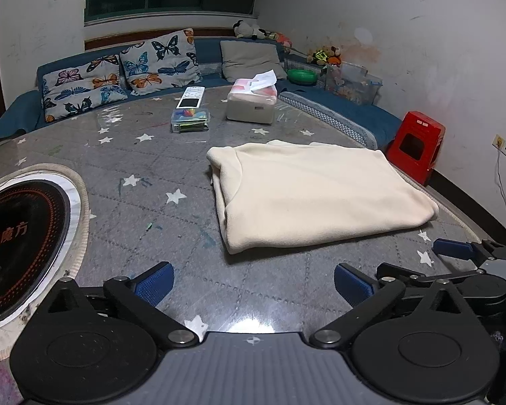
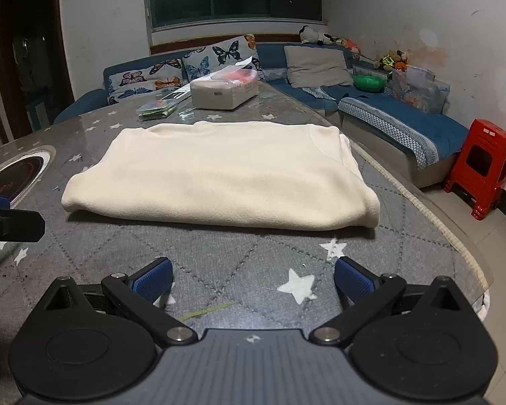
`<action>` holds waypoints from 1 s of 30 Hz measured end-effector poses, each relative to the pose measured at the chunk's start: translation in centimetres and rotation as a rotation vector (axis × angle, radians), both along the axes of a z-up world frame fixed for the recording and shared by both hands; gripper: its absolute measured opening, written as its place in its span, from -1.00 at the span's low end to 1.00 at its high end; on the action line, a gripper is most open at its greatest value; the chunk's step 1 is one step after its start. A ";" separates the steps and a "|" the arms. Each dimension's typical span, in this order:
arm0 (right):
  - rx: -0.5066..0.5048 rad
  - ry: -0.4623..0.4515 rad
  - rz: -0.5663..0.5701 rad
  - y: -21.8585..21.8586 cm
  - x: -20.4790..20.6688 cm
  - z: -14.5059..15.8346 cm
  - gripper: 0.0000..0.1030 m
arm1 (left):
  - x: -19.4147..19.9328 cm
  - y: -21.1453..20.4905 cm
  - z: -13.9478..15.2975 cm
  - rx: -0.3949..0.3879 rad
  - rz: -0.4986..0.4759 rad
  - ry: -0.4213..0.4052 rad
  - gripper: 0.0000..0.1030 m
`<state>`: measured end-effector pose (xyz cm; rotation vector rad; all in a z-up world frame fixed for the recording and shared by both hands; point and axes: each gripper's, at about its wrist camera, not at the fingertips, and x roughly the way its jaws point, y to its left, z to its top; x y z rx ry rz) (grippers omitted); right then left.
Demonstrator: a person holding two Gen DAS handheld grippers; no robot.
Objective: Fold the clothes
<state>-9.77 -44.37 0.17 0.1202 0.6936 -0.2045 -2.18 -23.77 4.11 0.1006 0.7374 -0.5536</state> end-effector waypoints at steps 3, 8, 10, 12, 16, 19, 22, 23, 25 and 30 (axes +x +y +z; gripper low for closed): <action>-0.001 0.000 0.000 0.0 0.0 0.0 1.00 | -0.1 0.1 0.0 -0.001 0.001 -0.001 1.00; -0.007 -0.013 0.002 0.1 -0.2 -0.1 1.00 | 0.0 0.2 -0.1 0.000 0.007 0.003 1.00; -0.009 -0.015 0.002 0.1 -0.3 -0.1 1.00 | 0.0 0.2 -0.1 0.001 0.009 0.005 1.00; -0.009 -0.014 0.000 0.1 -0.3 -0.1 1.00 | -0.1 0.2 0.0 0.004 0.009 0.000 1.00; -0.007 -0.008 -0.002 0.1 -0.3 0.0 1.00 | -0.3 0.2 0.0 0.008 0.008 -0.002 1.00; -0.003 -0.005 0.001 0.2 -0.2 0.1 1.00 | -0.3 0.1 0.0 0.014 0.012 -0.002 1.00; 0.002 -0.006 0.013 0.4 -0.2 0.3 1.00 | -0.4 0.1 0.0 0.014 0.013 -0.004 1.00; 0.004 -0.008 0.016 0.4 -0.2 0.4 1.00 | -0.5 0.1 0.0 0.014 0.014 -0.005 1.00; 0.003 -0.014 0.017 0.5 -0.3 0.6 1.00 | -0.6 0.1 0.1 0.015 0.014 -0.008 1.00; 0.003 -0.028 0.018 0.7 -0.5 1.2 1.00 | -0.9 0.1 0.2 0.019 0.012 -0.015 1.00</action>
